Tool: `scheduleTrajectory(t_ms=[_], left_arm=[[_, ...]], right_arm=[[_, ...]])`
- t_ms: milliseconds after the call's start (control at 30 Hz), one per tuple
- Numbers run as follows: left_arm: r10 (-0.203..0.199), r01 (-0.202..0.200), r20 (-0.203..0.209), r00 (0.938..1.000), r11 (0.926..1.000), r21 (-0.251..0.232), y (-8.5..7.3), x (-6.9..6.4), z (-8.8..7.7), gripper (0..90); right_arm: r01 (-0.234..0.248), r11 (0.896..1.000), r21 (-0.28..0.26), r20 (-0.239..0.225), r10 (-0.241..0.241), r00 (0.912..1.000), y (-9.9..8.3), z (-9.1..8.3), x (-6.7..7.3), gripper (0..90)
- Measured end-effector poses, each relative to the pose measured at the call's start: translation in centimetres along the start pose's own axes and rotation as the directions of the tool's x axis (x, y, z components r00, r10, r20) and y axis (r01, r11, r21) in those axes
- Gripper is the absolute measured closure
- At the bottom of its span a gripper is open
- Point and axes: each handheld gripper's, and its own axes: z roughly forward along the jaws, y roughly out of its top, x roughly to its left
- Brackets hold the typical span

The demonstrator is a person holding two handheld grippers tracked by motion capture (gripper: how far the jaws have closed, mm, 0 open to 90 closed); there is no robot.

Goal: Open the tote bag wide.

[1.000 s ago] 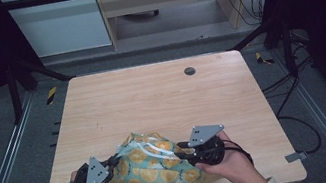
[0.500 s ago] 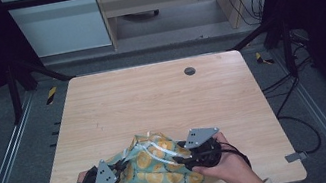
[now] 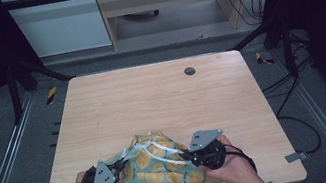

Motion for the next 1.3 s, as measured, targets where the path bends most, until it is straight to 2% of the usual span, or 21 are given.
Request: scheduleTrajectory(t_ms=[133, 200, 300, 333, 367, 433, 533, 600, 700, 733, 833, 967, 1000, 1067, 1100, 1167, 1300], left_arm=[[-0.004, 0.003, -0.021, 0.9998, 0.9981, -0.061, 0.3, 0.1, -0.6, 89.2], [-0.005, 0.004, -0.012, 0.9999, 0.9954, -0.096, 0.5, 0.1, -1.0, 89.2], [0.01, -0.011, -0.012, 0.9999, 0.9902, -0.139, 0.8, -0.1, -1.6, 89.4], [0.011, -0.012, -0.01, 0.9999, 0.9875, -0.157, 0.9, -0.1, -1.8, 89.5], [0.013, -0.014, -0.012, 0.9998, 0.9853, -0.17, 1.0, -0.1, -2.0, 89.7], [0.014, -0.016, -0.012, 0.9998, 0.9822, -0.187, 1.1, -0.2, -2.3, 89.7], [0.013, -0.015, -0.011, 0.9999, 0.9811, -0.193, 1.0, -0.1, -2.6, 89.9], [0.011, -0.014, -0.013, 0.9999, 0.9788, -0.204, 1.0, 0.0, -2.9, 89.9], [-0.017, 0.013, -0.019, 0.9997, 0.9735, -0.228, 0.9, 0.7, -3.8, 89.8], [-0.02, 0.015, -0.02, 0.9996, 0.9734, -0.228, 0.8, 0.8, -3.8, 89.8], [-0.01, 0.01, 0.001, 0.9999, 0.9766, -0.215, 0.6, 0.7, -3.9, 89.9], [-0.047, 0.048, 0.009, 0.9989, 0.9736, -0.223, 0.4, 0.9, -4.2, 89.7], [-0.05, 0.052, 0.012, 0.9987, 0.9752, -0.215, 0.3, 1.0, -4.2, 89.7], [-0.062, 0.065, 0.023, 0.9978, 0.9848, -0.161, 0.1, 1.0, -3.6, 89.7], [-0.075, 0.078, 0.033, 0.9967, 0.9906, -0.113, -0.1, 1.0, -3.1, 89.7], [-0.081, 0.083, 0.044, 0.9958, 0.9955, -0.046, -0.6, 0.9, -2.1, 89.6], [-0.106, 0.103, 0.069, 0.992, 0.9937, 0.045, -1.0, 0.8, -0.9, 89.5]], right_arm=[[0.001, 0.999, -0.049, 0.022, 0.0, 0.9998, 1.3, -0.7, -0.5, 88.4], [0.002, 0.998, -0.055, 0.034, 0.0, 0.9994, 1.9, -0.8, -0.9, 89.1], [-0.014, 0.999, -0.029, 0.048, 0.015, 0.9987, 2.1, 0.1, -1.7, 89.7], [-0.025, 1.0, -0.019, 0.052, 0.026, 0.9983, 2.1, 0.4, -2.0, 89.8], [-0.056, 0.998, 0.01, 0.063, 0.056, 0.9965, 1.8, 1.2, -2.7, 90.0], [-0.068, 0.998, 0.019, 0.066, 0.067, 0.9956, 1.7, 1.5, -3.0, 90.0], [-0.119, 0.992, 0.04, 0.082, 0.115, 0.9899, 1.3, 2.4, -4.0, 90.0], [-0.141, 0.99, 0.03, 0.082, 0.138, 0.987, 1.3, 2.5, -4.3, 90.0], [-0.153, 0.988, 0.003, 0.096, 0.152, 0.9837, 1.6, 2.1, -4.5, 90.0], [-0.164, 0.986, -0.021, 0.089, 0.165, 0.9823, 1.8, 1.7, -4.7, 90.0], [-0.164, 0.986, -0.034, 0.1, 0.167, 0.9808, 2.3, 1.4, -4.9, 90.0], [-0.159, 0.985, -0.069, 0.115, 0.167, 0.9793, 3.2, 0.8, -4.6, 90.0], [-0.153, 0.986, -0.073, 0.117, 0.161, 0.98, 3.3, 0.7, -4.7, 90.0], [-0.146, 0.988, -0.053, 0.128, 0.152, 0.98, 3.3, 1.0, -4.8, 90.0], [-0.147, 0.989, -0.024, 0.135, 0.149, 0.9797, 3.1, 1.6, -4.9, 90.0], [-0.152, 0.988, -0.018, 0.136, 0.153, 0.9789, 3.0, 1.9, -5.0, 90.0], [-0.17, 0.985, -0.018, 0.137, 0.171, 0.9757, 2.5, 2.5, -5.2, 90.0]])
